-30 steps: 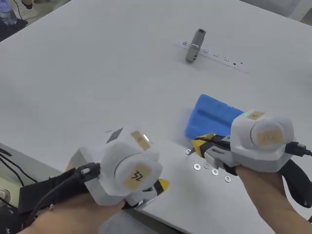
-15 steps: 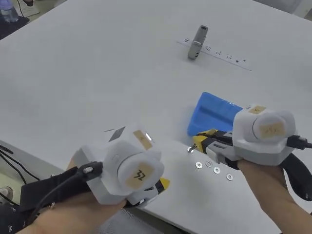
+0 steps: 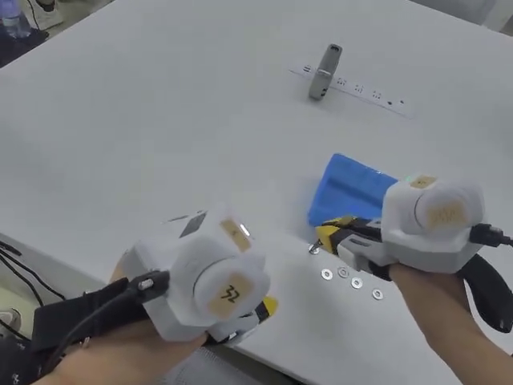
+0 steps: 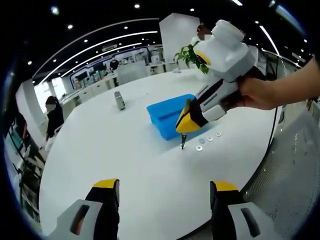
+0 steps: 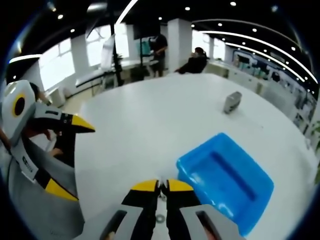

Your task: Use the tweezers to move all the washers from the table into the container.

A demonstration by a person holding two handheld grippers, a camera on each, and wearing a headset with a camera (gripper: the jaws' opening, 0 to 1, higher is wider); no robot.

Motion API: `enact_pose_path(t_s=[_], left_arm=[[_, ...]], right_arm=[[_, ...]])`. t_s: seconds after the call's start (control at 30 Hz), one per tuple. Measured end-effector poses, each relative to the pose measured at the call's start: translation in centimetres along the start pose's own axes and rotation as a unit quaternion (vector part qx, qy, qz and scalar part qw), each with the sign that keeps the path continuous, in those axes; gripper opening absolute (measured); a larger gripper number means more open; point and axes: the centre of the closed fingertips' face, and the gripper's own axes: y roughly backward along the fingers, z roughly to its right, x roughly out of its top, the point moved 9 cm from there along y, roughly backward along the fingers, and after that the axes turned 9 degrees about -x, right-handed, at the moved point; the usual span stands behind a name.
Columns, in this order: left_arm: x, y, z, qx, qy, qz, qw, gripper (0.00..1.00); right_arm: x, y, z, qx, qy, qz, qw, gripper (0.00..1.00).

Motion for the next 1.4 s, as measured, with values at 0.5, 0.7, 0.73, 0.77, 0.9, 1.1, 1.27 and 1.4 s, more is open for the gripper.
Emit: enact_pose_path(t_s=[0.5, 0.7, 0.73, 0.77, 0.9, 1.1, 1.27, 1.4], left_arm=[[0.1, 0.1, 0.1, 0.0, 0.0, 0.007, 1.0, 0.77], [0.1, 0.0, 0.1, 0.001, -0.001, 0.007, 1.0, 0.78], [0.1, 0.0, 0.1, 0.001, -0.001, 0.007, 1.0, 0.78], [0.1, 0.1, 0.1, 0.002, -0.001, 0.007, 1.0, 0.78], [0.2, 0.2, 0.0, 0.005, 0.002, 0.014, 0.9999, 0.81], [0.3, 0.2, 0.0, 0.005, 0.003, 0.019, 0.9998, 0.84], [0.4, 0.3, 0.0, 0.008, 0.002, 0.024, 0.9997, 0.9], [0.3, 0.2, 0.0, 0.008, 0.002, 0.019, 0.9998, 0.94]], right_arm=[[2.4, 2.3, 0.2, -0.004, -0.015, 0.032, 0.9994, 0.01], [4.7, 3.6, 1.3, -0.012, -0.028, 0.068, 0.9972, 0.01], [5.0, 3.7, 1.5, -0.015, -0.031, 0.074, 0.9967, 0.01], [5.4, 4.0, 1.6, -0.021, -0.035, 0.081, 0.9958, 0.01], [6.1, 4.1, 2.4, -0.04, -0.041, 0.093, 0.994, 0.01], [5.7, 2.2, 4.3, -0.063, -0.068, 0.088, 0.9918, 0.01], [4.5, 0.0, 5.1, -0.065, -0.113, 0.069, 0.9891, 0.01], [3.8, -1.4, 5.2, -0.071, -0.119, 0.053, 0.989, 0.01]])
